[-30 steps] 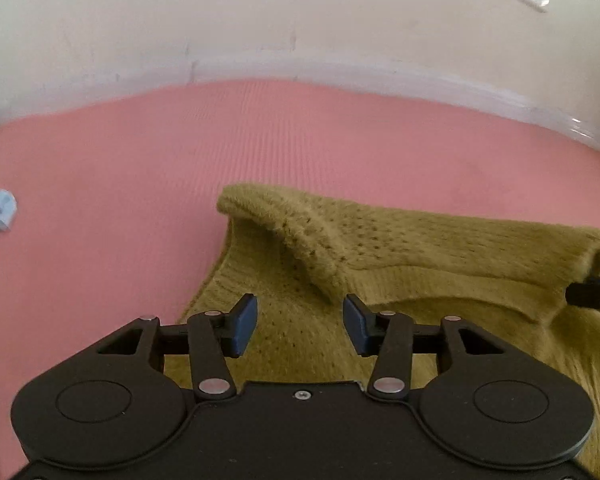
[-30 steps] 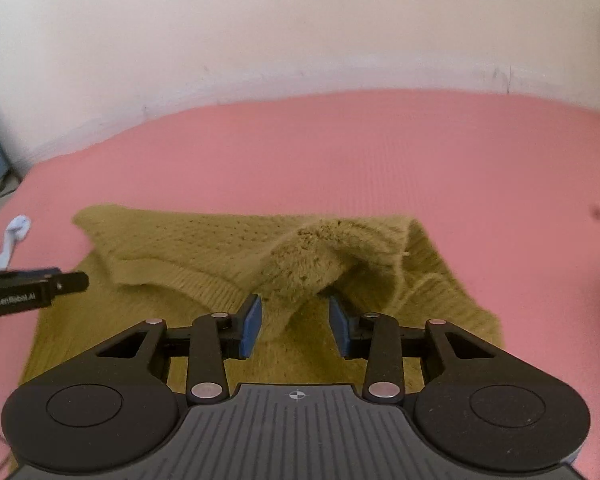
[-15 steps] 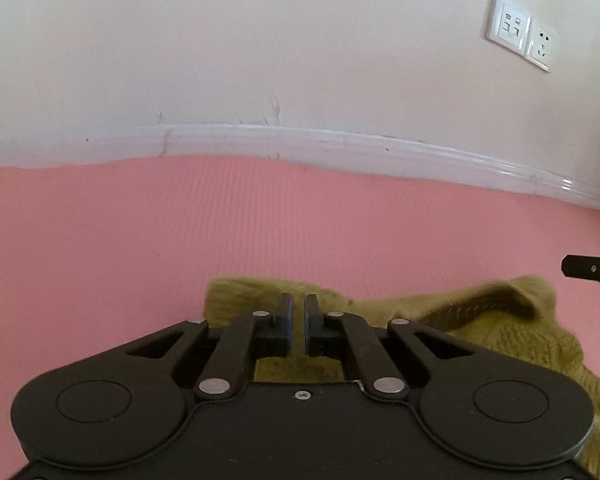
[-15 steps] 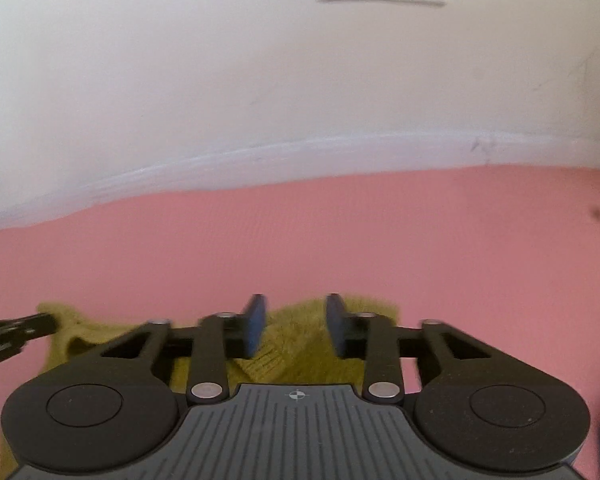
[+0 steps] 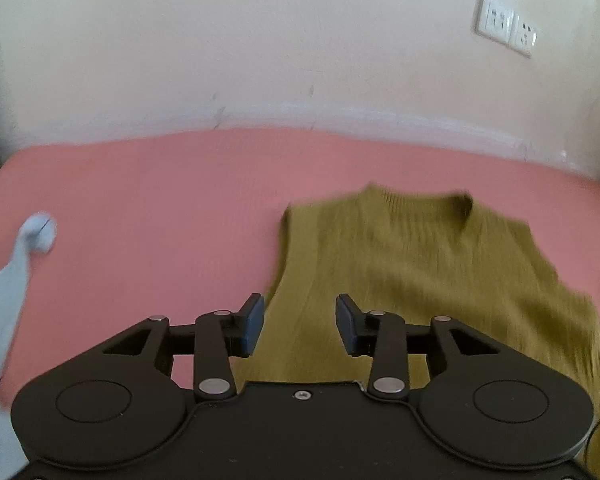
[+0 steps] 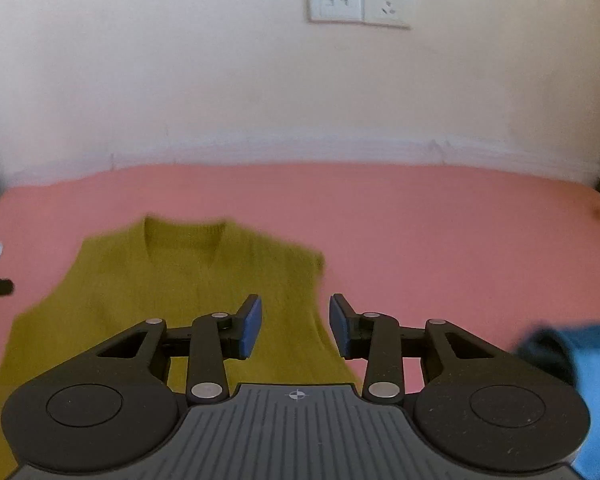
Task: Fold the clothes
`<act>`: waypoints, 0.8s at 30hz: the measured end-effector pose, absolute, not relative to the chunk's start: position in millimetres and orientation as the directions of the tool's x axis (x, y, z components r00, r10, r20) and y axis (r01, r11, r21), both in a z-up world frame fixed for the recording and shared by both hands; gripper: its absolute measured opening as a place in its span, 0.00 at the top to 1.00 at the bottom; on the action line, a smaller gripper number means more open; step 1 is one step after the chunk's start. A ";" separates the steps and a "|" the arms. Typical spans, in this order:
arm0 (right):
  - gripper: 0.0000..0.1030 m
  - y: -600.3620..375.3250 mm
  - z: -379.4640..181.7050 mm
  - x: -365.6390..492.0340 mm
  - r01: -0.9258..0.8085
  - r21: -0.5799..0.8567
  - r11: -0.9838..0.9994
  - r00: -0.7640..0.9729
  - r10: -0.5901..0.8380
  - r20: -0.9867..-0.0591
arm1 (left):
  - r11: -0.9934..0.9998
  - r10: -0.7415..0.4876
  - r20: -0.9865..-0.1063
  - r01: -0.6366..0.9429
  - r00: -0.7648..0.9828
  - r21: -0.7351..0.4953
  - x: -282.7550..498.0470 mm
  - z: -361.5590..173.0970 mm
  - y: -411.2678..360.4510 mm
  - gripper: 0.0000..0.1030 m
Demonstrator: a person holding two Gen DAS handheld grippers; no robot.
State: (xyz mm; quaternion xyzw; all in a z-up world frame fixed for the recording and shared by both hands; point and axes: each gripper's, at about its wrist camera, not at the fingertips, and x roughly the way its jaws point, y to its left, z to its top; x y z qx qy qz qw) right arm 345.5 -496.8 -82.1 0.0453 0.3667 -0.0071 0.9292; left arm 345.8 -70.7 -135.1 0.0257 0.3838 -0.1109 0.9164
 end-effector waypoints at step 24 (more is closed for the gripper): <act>0.80 -495.2 -180.2 160.4 0.238 0.235 0.942 0.490 0.093 -0.867 | 0.995 -0.083 -0.868 0.086 0.490 -0.046 193.9 -198.0 -46.6 0.52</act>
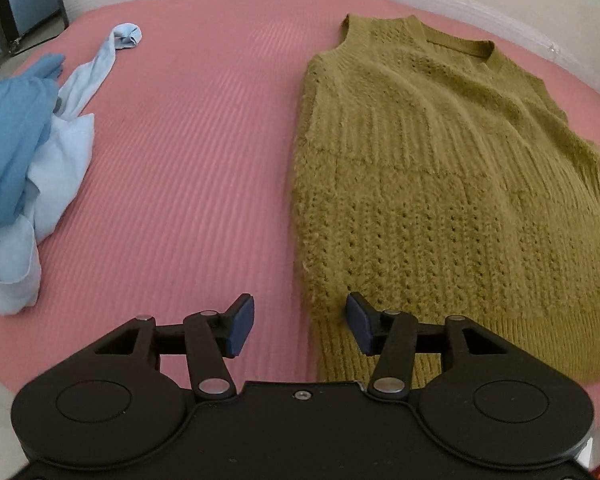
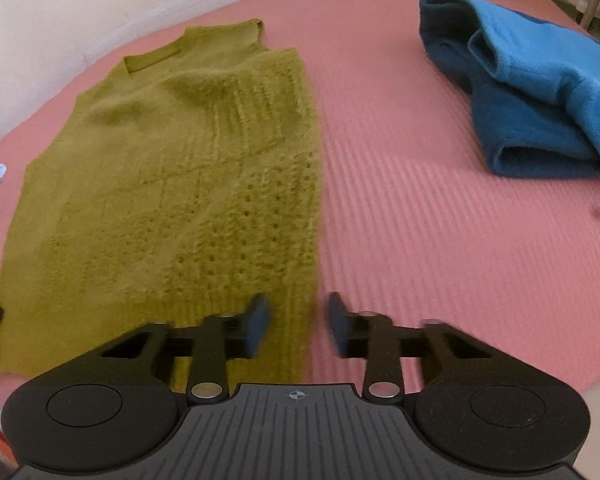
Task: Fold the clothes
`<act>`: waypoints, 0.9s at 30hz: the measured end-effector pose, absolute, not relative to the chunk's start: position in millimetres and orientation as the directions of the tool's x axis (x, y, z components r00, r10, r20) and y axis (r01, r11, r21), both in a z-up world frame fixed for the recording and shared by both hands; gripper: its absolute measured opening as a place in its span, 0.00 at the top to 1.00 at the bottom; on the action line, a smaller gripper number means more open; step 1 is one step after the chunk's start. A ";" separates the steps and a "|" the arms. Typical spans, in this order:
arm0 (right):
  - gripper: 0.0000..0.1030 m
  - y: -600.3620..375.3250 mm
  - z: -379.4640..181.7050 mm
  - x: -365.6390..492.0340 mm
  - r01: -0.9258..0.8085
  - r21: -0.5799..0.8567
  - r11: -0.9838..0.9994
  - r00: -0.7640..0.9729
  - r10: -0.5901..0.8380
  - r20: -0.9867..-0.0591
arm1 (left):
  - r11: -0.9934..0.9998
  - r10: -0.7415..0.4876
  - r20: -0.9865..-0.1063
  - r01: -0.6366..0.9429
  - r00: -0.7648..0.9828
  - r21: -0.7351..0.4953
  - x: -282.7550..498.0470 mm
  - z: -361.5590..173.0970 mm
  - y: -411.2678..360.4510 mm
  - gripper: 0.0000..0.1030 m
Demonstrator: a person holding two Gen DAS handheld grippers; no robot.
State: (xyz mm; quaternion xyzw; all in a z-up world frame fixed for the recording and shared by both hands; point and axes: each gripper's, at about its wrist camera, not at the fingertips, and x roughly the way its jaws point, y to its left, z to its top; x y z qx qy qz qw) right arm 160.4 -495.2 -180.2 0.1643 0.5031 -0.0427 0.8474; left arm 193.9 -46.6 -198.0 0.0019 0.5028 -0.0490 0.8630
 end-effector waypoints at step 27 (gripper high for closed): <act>0.86 -502.4 -177.2 160.3 0.282 0.241 0.929 0.507 0.069 -0.859 | 0.958 -0.273 -0.758 0.237 0.592 -0.159 176.2 -155.5 -96.8 0.81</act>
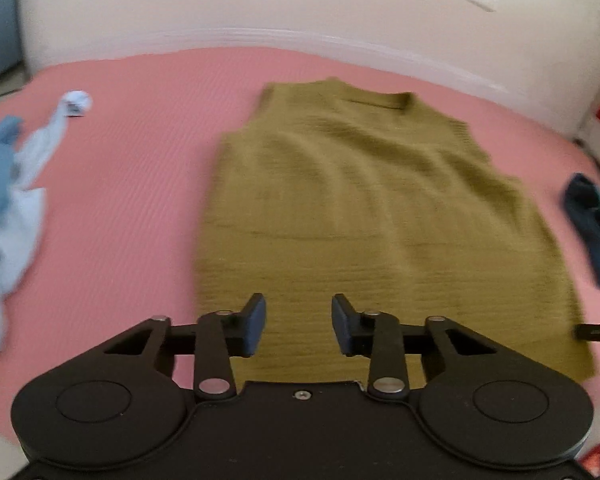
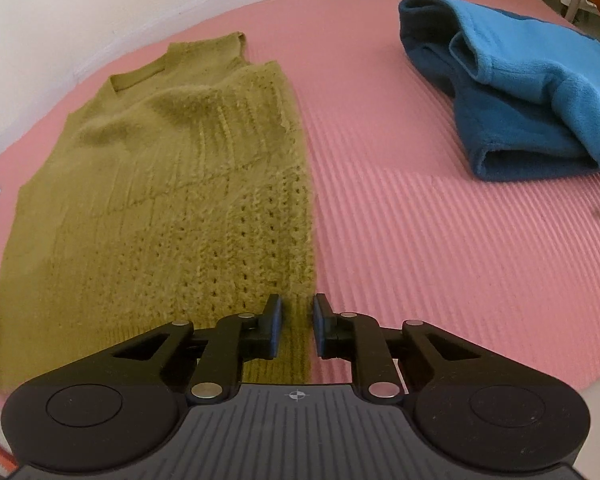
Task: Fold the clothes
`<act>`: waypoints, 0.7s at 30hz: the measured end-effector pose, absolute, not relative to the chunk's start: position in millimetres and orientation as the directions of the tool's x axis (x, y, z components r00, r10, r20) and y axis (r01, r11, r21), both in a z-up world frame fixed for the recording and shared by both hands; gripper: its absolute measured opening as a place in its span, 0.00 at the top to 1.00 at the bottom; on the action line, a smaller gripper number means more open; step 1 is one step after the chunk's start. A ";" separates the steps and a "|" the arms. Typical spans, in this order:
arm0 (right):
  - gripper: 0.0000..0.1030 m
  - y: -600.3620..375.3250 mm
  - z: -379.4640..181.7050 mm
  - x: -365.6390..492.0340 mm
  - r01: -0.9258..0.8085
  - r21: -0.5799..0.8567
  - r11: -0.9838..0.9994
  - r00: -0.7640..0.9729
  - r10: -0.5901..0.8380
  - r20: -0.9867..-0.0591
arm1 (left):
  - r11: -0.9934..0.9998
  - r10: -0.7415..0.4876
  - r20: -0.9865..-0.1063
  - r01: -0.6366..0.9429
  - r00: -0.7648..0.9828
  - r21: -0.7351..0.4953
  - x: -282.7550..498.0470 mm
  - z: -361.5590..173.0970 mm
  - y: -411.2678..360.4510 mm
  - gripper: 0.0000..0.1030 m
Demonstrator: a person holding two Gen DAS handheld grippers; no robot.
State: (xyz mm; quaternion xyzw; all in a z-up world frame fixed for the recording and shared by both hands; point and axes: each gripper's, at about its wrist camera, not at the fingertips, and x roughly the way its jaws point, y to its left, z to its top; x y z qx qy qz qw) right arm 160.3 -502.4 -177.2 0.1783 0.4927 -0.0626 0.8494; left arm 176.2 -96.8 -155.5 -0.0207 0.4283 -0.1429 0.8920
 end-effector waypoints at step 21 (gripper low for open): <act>0.81 -500.5 -170.3 175.4 0.291 0.201 0.935 0.519 0.022 -0.855 | 0.955 -0.292 -0.767 0.211 0.571 -0.207 200.9 -179.4 -110.7 0.96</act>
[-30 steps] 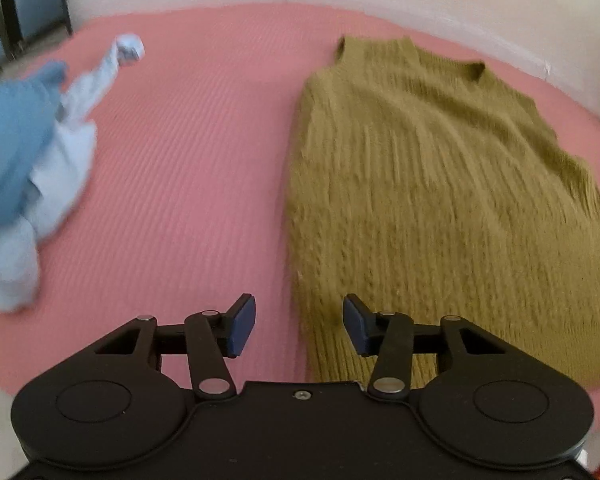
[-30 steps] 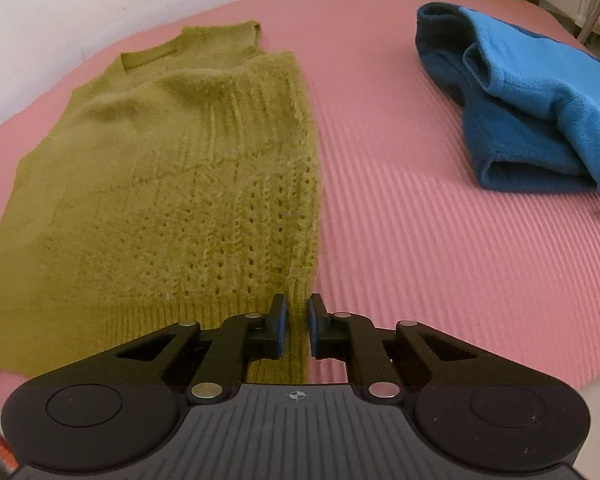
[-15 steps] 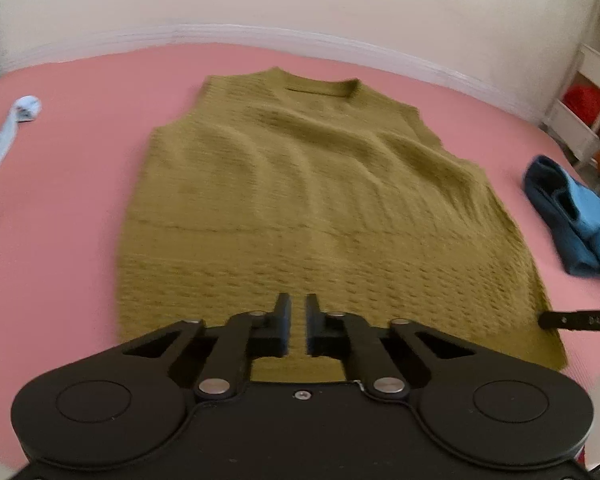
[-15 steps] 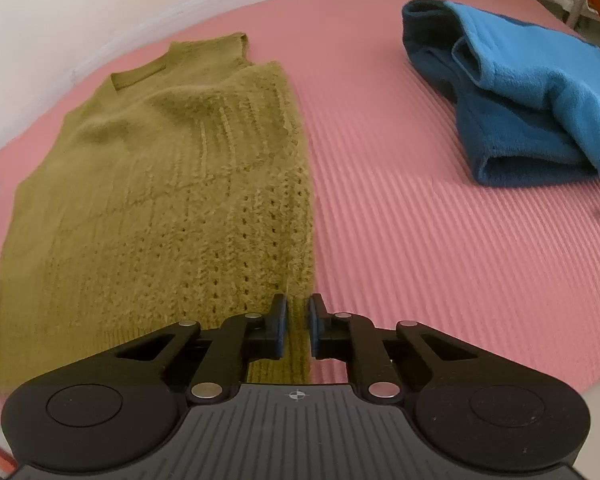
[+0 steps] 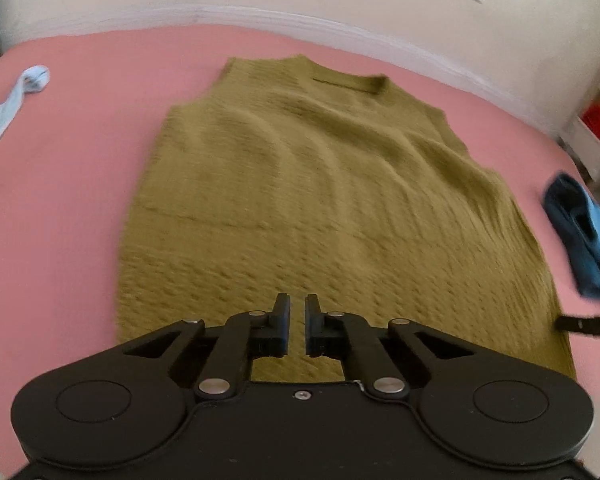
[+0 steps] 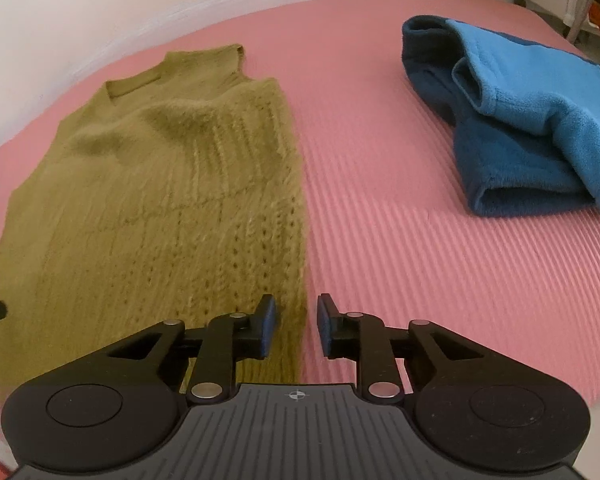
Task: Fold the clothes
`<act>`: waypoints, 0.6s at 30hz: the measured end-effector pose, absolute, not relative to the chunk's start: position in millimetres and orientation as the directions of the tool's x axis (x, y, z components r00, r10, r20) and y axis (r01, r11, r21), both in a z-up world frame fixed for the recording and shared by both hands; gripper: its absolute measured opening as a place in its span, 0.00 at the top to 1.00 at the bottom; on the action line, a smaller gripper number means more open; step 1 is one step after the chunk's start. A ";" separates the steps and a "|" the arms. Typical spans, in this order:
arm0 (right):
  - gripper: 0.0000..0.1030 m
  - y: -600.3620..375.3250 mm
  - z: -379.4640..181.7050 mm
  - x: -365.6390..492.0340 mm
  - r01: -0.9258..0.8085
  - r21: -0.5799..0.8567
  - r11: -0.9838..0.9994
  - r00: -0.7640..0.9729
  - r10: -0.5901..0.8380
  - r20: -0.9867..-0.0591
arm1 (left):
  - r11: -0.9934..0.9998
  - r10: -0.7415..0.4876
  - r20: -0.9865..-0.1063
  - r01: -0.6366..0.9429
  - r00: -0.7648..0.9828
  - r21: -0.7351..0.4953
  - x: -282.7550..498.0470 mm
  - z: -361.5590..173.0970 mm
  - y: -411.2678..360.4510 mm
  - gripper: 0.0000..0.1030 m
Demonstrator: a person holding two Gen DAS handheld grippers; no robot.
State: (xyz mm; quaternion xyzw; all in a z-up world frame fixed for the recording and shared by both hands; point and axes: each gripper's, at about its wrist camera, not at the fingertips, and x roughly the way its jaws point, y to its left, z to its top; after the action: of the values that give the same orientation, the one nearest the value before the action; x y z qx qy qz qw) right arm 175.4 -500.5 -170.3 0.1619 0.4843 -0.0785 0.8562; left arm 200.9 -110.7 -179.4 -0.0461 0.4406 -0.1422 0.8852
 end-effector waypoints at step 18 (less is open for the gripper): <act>0.68 -515.2 -179.8 231.1 0.327 0.188 0.926 0.489 0.005 -0.872 | 0.942 -0.328 -0.756 0.132 0.567 -0.310 237.3 -169.5 -80.8 0.70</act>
State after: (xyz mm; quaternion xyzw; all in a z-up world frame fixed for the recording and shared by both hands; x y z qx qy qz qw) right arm 231.1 -515.2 -179.8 0.1669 0.4963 -0.0950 0.8466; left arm 237.3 -80.8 -169.5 -0.1100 0.4466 -0.1309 0.8783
